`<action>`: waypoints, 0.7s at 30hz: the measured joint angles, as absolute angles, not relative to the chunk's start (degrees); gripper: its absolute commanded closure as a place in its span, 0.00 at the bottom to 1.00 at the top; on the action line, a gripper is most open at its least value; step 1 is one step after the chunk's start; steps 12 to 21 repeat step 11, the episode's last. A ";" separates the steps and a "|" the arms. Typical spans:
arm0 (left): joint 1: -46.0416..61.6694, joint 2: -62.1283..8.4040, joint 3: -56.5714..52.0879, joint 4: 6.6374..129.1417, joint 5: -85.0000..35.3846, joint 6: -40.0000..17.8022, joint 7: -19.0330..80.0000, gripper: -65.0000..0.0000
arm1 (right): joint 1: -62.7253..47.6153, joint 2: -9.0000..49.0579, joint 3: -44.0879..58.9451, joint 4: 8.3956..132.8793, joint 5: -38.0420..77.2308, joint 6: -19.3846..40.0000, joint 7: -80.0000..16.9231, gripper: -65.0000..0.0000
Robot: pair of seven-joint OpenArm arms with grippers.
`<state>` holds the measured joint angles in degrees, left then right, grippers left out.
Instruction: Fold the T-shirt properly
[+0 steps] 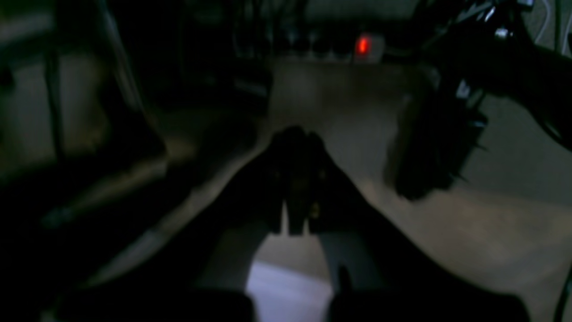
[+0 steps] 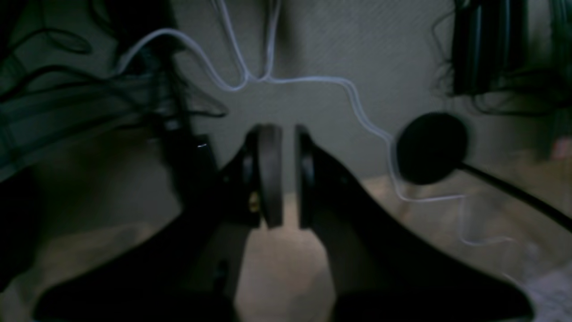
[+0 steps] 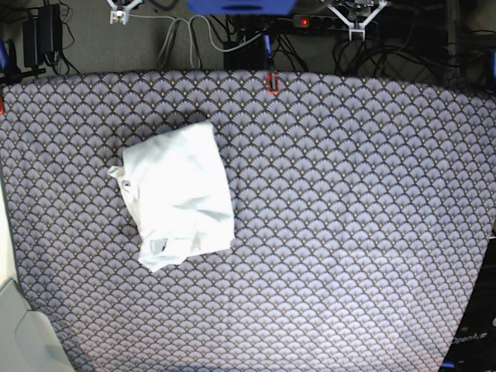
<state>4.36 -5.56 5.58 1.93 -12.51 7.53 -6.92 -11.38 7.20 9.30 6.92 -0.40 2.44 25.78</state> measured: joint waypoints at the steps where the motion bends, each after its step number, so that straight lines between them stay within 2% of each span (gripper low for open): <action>1: 4.08 -5.37 5.87 1.67 -13.23 7.27 -5.72 1.00 | -10.72 6.92 8.97 6.39 -0.45 1.17 25.85 0.93; 10: -0.38 -3.97 6.11 1.98 -13.58 7.44 -6.76 1.00 | -8.54 5.28 8.51 6.15 -0.43 -0.51 24.84 0.93; 21: -0.34 -4.08 6.11 1.98 -13.58 7.55 -6.76 1.00 | -8.67 5.41 8.51 6.13 -0.40 -0.51 24.82 0.93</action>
